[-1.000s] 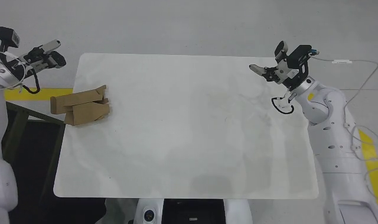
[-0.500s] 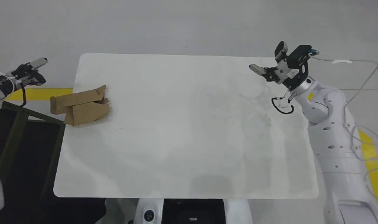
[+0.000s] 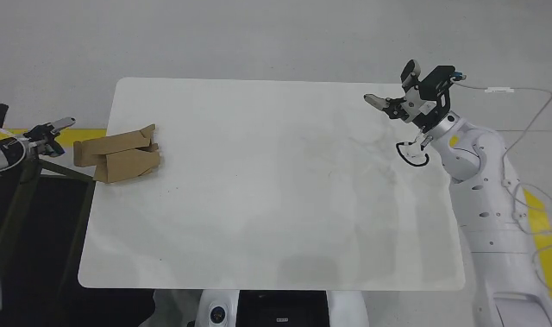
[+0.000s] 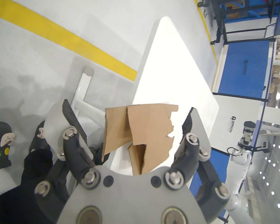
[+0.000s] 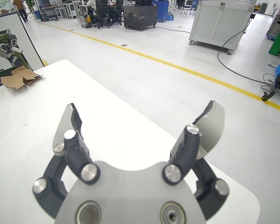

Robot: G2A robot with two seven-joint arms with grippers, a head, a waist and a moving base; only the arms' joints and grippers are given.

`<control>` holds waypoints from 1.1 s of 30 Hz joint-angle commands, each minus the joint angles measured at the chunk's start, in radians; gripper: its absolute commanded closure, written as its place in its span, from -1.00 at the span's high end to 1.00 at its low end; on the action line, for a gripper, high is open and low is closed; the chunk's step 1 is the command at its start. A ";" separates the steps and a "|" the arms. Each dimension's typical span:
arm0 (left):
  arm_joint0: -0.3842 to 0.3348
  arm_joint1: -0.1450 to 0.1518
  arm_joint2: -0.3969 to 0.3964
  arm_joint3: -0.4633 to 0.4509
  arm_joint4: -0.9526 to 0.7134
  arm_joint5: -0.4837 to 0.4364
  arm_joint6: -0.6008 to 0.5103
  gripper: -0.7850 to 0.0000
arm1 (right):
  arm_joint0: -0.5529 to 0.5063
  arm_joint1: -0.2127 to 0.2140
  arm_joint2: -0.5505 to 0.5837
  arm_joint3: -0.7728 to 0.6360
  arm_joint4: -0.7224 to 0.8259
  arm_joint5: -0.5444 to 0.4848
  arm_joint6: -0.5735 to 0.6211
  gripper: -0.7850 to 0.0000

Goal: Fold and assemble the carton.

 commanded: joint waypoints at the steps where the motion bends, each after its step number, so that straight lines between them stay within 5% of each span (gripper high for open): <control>1: 0.007 0.000 0.016 -0.003 0.035 0.008 -0.001 1.00 | 0.000 0.000 0.000 0.000 0.000 0.000 0.000 1.00; 15: 0.016 -0.027 0.061 -0.003 0.079 0.033 -0.001 1.00 | 0.000 0.000 0.000 0.000 0.000 0.000 0.000 1.00; 16: 0.015 -0.029 0.063 -0.003 0.081 0.033 -0.002 0.68 | 0.000 0.000 0.000 0.000 0.000 0.000 0.000 1.00; 17: 0.014 -0.030 0.064 -0.002 0.080 0.034 -0.004 -0.12 | 0.000 0.000 0.000 0.000 0.000 0.000 0.000 1.00; 20: 0.012 -0.032 0.065 0.003 0.074 0.036 -0.008 -1.00 | 0.000 0.000 0.000 0.000 0.000 0.000 0.000 1.00; 33: 0.005 -0.028 0.019 0.016 -0.054 0.019 -0.067 -1.00 | 0.000 0.000 0.000 0.000 0.000 0.000 0.000 1.00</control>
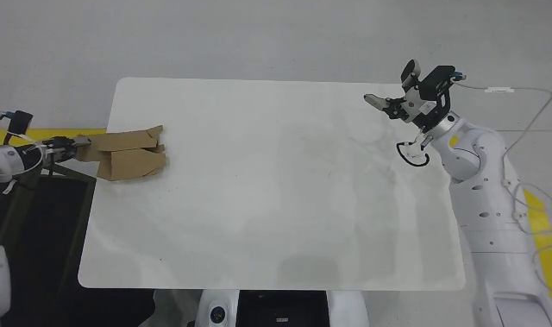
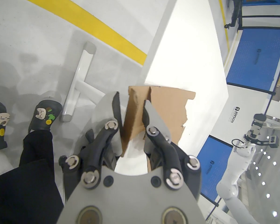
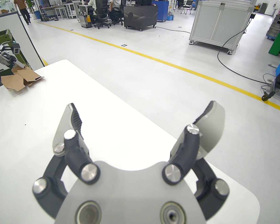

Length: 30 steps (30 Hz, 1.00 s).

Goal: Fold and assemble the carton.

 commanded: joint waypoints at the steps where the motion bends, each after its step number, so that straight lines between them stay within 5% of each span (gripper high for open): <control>1: -0.001 0.004 -0.009 -0.001 -0.022 -0.009 -0.010 -1.00 | 0.000 0.000 0.000 0.000 0.000 0.000 0.000 1.00; 8: -0.010 0.013 -0.051 -0.020 -0.125 -0.064 -0.063 -1.00 | 0.000 0.000 0.000 0.000 0.000 0.000 0.000 1.00; 19: -0.063 0.011 -0.091 -0.104 -0.240 -0.152 0.034 -1.00 | 0.000 0.000 0.000 0.000 0.000 0.000 0.000 1.00; 30: -0.126 -0.043 -0.027 -0.282 -0.363 -0.143 0.010 -1.00 | 0.000 0.000 0.000 0.000 0.000 0.000 0.000 1.00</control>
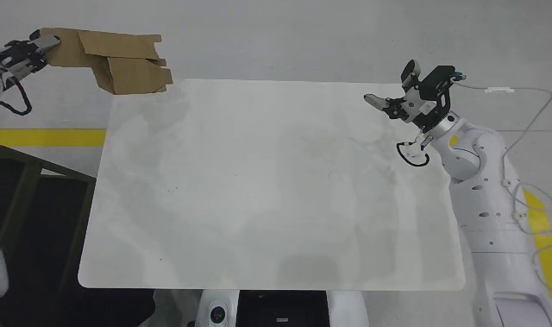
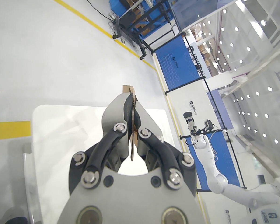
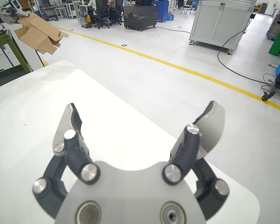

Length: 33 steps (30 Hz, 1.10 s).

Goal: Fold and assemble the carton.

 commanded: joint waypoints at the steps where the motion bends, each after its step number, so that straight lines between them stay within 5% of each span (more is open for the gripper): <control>1: 0.003 -0.015 0.033 -0.041 -0.022 0.011 -0.011 -1.00 | 0.000 0.000 0.000 0.000 0.000 0.000 0.000 1.00; 11: 0.000 -0.081 0.222 -0.259 -0.114 0.066 -0.066 -1.00 | 0.000 0.000 0.000 0.000 0.000 0.000 0.000 1.00; 21: -0.031 -0.091 0.391 -0.471 -0.181 0.110 -0.110 -1.00 | 0.000 0.000 0.000 0.000 0.000 0.000 0.000 1.00; 33: -0.033 -0.153 0.570 -0.481 -0.336 0.121 -0.121 -1.00 | 0.000 0.000 0.000 0.000 0.000 0.000 0.000 1.00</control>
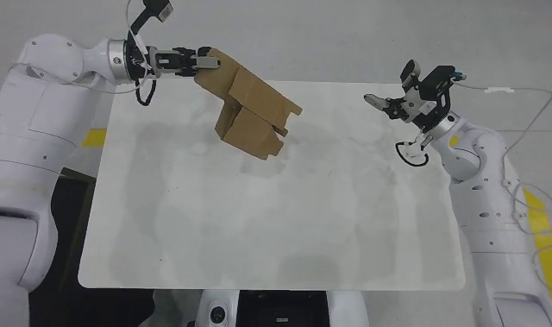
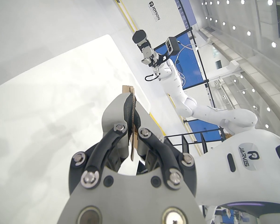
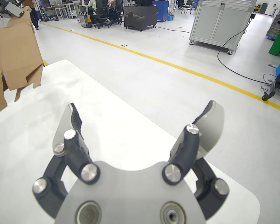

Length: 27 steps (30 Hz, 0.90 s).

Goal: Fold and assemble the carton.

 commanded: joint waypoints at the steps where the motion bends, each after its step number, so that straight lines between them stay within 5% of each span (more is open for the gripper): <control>1: 0.003 -0.004 0.021 -0.010 0.010 -0.011 0.012 -1.00 | 0.000 0.000 0.000 0.000 0.000 0.000 0.000 1.00; 27: 0.076 0.041 0.134 -0.133 0.010 -0.103 0.103 -1.00 | 0.000 0.000 0.000 0.000 0.000 0.000 0.000 1.00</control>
